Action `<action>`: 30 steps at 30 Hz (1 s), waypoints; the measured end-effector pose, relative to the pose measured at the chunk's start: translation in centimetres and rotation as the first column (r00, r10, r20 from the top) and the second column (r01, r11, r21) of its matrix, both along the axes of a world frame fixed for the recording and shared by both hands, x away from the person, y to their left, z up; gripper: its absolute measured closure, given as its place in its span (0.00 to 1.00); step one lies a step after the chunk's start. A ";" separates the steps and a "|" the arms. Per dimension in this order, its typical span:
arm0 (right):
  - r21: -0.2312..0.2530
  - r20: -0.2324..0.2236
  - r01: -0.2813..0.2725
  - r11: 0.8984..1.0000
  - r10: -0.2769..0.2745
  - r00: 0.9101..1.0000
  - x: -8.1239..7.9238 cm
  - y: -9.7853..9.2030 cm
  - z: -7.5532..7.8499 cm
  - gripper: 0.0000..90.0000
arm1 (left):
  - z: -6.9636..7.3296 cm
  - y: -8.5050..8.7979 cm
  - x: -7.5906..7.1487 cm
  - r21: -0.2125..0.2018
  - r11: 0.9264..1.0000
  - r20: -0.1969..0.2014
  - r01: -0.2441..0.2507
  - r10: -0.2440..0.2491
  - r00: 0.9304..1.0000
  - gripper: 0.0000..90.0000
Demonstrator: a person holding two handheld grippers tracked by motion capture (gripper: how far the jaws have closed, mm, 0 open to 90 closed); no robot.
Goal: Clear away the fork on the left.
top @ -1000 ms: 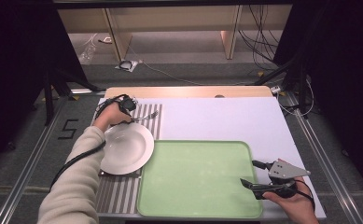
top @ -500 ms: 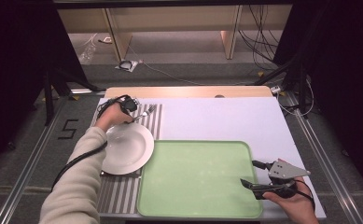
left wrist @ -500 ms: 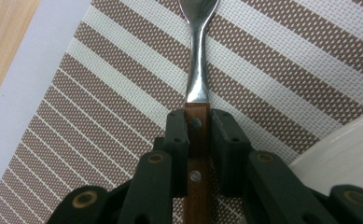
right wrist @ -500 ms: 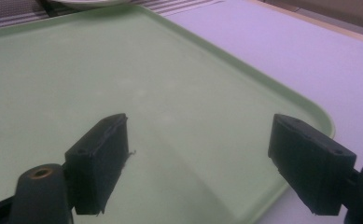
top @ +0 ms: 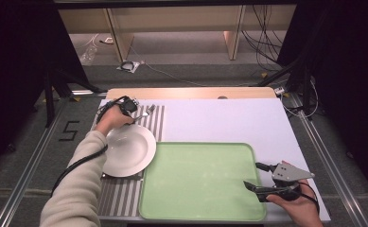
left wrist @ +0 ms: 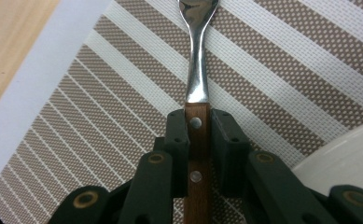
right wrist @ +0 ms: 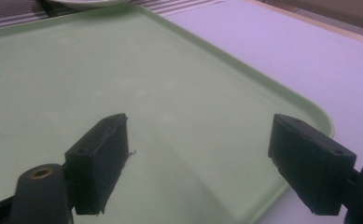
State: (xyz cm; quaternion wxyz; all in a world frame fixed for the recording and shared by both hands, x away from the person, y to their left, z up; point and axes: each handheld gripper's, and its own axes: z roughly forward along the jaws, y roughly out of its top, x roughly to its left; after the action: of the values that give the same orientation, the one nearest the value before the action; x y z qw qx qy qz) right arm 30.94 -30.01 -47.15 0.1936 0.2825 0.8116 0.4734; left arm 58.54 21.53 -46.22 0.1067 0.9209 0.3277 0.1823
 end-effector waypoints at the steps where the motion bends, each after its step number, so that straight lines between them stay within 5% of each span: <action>1: 0.000 0.000 0.000 1.000 0.000 1.000 0.0 0.0 0.0 0.23 | 0.1 0.1 0.0 -0.002 1.000 0.012 -0.004 0.004 1.000 0.86; 13: -0.002 0.007 0.004 1.000 -0.004 1.000 -0.1 0.0 0.1 0.23 | 1.3 0.5 -0.7 -0.084 0.992 0.126 -0.091 0.101 0.987 0.86; 20: 0.002 0.007 0.007 1.000 -0.007 1.000 0.0 -0.1 0.1 0.23 | 2.2 0.6 -1.2 -0.151 0.980 0.203 -0.129 0.159 0.966 0.86; 25: -0.004 -0.001 0.014 1.000 -0.014 1.000 0.0 -0.2 0.1 0.23 | 2.7 0.5 -2.0 -0.208 0.967 0.255 -0.150 0.202 0.946 0.86; 30: 0.007 0.000 0.007 1.000 -0.007 1.000 0.1 -0.2 0.0 0.23 | 3.2 0.7 -2.3 -0.213 0.965 0.285 -0.152 0.210 0.935 0.86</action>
State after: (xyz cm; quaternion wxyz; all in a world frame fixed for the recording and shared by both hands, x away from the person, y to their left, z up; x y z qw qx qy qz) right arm 31.05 -30.17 -47.16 0.1943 0.2858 0.8091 0.4754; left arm 56.27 22.23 -43.04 0.2250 0.8332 0.4065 0.2997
